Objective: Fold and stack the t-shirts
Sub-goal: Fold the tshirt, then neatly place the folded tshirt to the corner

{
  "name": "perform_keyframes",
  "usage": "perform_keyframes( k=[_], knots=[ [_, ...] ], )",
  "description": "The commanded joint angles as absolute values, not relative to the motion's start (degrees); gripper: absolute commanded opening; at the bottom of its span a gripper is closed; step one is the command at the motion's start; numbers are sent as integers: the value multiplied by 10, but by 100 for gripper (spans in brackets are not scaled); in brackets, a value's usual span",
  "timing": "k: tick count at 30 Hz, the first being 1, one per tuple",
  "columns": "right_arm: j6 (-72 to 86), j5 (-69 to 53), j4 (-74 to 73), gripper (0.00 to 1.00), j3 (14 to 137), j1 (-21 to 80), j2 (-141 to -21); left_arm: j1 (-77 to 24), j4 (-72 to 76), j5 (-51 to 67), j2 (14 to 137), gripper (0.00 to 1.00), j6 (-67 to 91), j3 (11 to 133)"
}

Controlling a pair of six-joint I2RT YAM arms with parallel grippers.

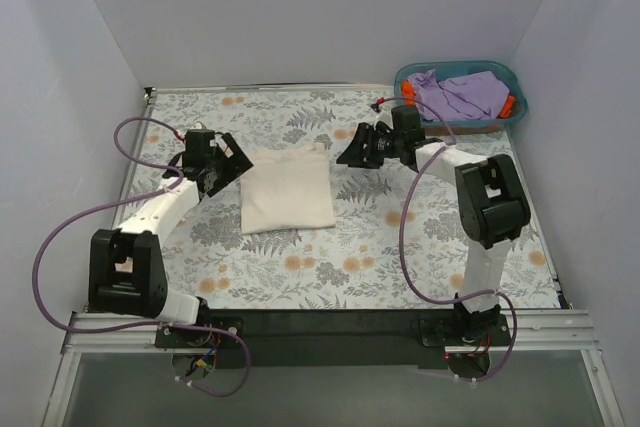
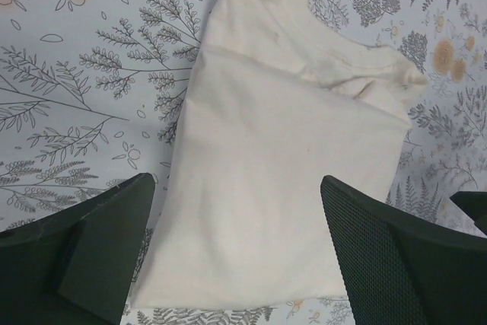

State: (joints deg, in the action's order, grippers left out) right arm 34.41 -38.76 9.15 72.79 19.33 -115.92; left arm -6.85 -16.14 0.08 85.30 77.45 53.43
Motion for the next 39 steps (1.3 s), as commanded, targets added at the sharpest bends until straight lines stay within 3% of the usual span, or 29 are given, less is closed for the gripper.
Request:
perform_keyframes(
  k=[1, 4, 5, 12, 16, 21, 22, 23, 29, 39],
  knots=[
    [253, -332, 1, 54, 694, 202, -1066, -68, -194, -1, 801, 84, 734, 502],
    [222, -284, -68, 59, 638, 206, -996, -77, -210, -1, 787, 84, 719, 504],
    [203, -242, -104, 72, 587, 207, -939, -109, -220, -11, 774, 84, 708, 509],
    [184, -112, -187, 81, 512, 208, -778, -202, -236, -77, 764, 83, 686, 527],
    [191, -67, -220, 82, 481, 207, -707, -277, -241, -97, 782, 74, 680, 543],
    [222, -27, -255, 88, 447, 200, -629, -352, -237, -124, 830, 72, 677, 567],
    [227, -18, -259, 89, 445, 199, -621, -377, -236, -131, 838, 72, 671, 570],
    [237, -12, -264, 98, 442, 199, -612, -388, -234, -136, 845, 72, 669, 572],
    [254, -3, -279, 98, 425, 189, -573, -467, -218, -163, 900, 72, 643, 594],
    [259, -3, -292, 98, 411, 178, -573, -517, -211, -176, 983, 62, 626, 628]
  ],
)
